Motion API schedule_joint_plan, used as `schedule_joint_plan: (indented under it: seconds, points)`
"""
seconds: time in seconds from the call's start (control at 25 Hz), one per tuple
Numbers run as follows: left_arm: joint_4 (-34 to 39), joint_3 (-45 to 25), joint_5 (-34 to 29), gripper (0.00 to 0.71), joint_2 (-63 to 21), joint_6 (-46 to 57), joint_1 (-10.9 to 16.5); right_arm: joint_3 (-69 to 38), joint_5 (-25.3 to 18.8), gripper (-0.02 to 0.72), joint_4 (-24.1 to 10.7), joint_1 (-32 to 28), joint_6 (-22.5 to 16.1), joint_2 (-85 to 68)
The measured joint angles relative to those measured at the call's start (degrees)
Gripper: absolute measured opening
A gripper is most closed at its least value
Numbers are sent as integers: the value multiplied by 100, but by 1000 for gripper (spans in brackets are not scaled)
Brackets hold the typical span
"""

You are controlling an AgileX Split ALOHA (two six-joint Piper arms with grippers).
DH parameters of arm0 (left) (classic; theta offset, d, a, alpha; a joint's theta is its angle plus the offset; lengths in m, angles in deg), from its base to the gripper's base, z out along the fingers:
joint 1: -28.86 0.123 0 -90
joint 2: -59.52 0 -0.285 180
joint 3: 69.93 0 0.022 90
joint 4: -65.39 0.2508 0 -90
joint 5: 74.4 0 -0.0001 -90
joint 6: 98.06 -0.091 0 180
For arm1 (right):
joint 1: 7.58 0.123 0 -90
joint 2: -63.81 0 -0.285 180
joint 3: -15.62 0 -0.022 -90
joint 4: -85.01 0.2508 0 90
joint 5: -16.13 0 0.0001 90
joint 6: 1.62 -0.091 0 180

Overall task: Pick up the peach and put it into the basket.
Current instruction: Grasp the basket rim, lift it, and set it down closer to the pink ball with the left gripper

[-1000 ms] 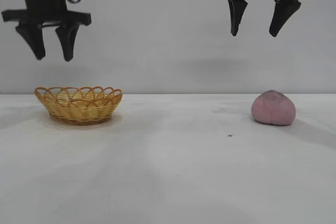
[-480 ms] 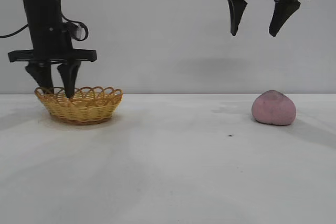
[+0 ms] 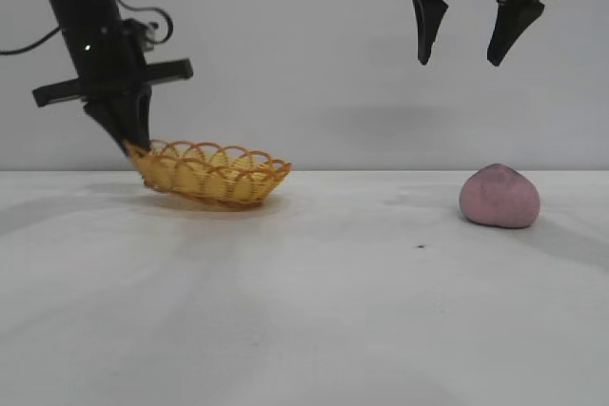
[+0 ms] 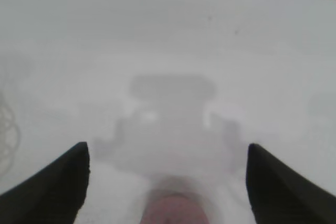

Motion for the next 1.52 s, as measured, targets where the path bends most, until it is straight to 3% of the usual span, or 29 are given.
schedule_joint_plan:
  seconds: [0.12,0.24,0.32,0.44,0.52,0.8,0.84,0.92,1.12,1.16,1.32,1.4,1.52]
  points:
    - [-1120,-768,570,0,-482,-343,12,0,-87,535,-39,-43,0,0]
    - [-2559,-2392,1430,0,-1110,-1138,-104,0,-103,535,-72,-57,0,0]
    - [-3196,-3511,2166,0,-1503,-1654,-362,0,-92,535,-49,-57,0,0]
    - [-3651,-4687,2823,0,-1827,-2130,-749,0,-71,535,1,-57,0,0]
    - [-3828,-5059,2979,0,-1863,-2221,-903,0,-58,535,10,-57,0,0]
    - [-4140,-5284,3339,0,-1958,-2361,-1158,0,-58,535,24,-57,0,0]
    - [-4140,-5284,3339,64,-1958,-2361,-1158,0,-58,535,26,-57,0,0]
    - [-4151,-5284,3339,64,-1958,-2391,-1161,0,-58,535,36,-57,0,0]
    - [-4148,-5306,3319,350,-2041,-2391,-1161,0,-58,535,36,-57,0,0]
    - [-4148,-5326,3319,377,-2100,-2391,-1161,0,-58,535,36,-57,0,0]
    - [-3908,-5336,3359,370,-2545,-2391,-1149,0,-58,535,50,-57,0,0]
    - [-3752,-5336,3359,411,-2784,-2391,-1018,0,-58,535,71,-57,0,0]
    - [-3134,-5336,3218,396,-3027,-2401,-538,0,-58,535,105,-57,0,0]
